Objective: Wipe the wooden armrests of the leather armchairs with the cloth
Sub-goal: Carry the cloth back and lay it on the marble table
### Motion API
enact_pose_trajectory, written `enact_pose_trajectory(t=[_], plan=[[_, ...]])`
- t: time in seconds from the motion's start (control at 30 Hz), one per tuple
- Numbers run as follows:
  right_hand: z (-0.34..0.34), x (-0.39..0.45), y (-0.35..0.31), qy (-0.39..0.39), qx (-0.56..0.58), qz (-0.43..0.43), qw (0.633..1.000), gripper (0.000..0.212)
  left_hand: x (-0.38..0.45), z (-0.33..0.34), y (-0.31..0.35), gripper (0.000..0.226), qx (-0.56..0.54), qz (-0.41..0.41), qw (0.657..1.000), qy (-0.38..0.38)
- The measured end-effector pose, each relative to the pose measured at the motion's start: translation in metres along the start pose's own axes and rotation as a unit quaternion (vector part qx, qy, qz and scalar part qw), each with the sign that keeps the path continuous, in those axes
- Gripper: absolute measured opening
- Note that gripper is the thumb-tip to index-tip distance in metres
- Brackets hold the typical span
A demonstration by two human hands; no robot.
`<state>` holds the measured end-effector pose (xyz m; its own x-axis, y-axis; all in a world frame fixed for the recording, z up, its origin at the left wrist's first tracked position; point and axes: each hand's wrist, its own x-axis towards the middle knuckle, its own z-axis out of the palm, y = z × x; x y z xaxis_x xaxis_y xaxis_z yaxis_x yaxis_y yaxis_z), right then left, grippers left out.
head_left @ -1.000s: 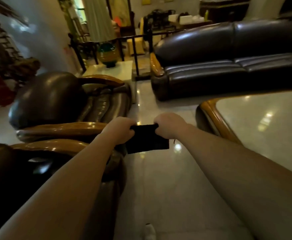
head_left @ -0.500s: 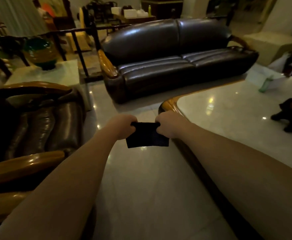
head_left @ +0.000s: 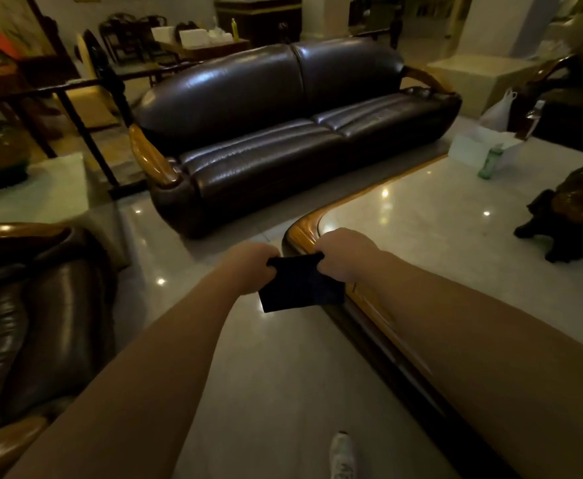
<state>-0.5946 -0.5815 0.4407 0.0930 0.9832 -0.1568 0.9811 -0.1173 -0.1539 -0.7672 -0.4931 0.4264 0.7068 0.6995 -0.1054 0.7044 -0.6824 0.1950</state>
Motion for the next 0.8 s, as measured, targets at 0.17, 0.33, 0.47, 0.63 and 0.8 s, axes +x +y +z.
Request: enact_pose_trajectory(t=[0.17,0.33,0.47,0.63,0.8], plan=[[-0.003,0.074,0.062,-0.020,0.029,0.012,0.999,0.009,0.089,-0.001,0.002,0.020,0.002,-0.007,0.999,-0.034],[-0.008,0.138,0.110,-0.033,0.045,0.029,0.998,0.014,0.160,-0.005,0.003,0.020,-0.009,0.012,0.999,-0.033],[-0.009,0.184,0.137,-0.036,0.049,0.042,0.997,0.011,0.213,-0.007,-0.008,0.019,-0.019,0.016,0.999,-0.046],[-0.006,0.240,0.166,-0.038,0.055,0.065,0.996,0.012,0.289,-0.004,-0.028,0.019,-0.019,0.045,0.996,-0.072],[-0.003,0.300,0.189,-0.063,0.077,0.132,0.986,0.013,0.376,0.002,-0.055,0.022,-0.027,0.097,0.989,-0.108]])
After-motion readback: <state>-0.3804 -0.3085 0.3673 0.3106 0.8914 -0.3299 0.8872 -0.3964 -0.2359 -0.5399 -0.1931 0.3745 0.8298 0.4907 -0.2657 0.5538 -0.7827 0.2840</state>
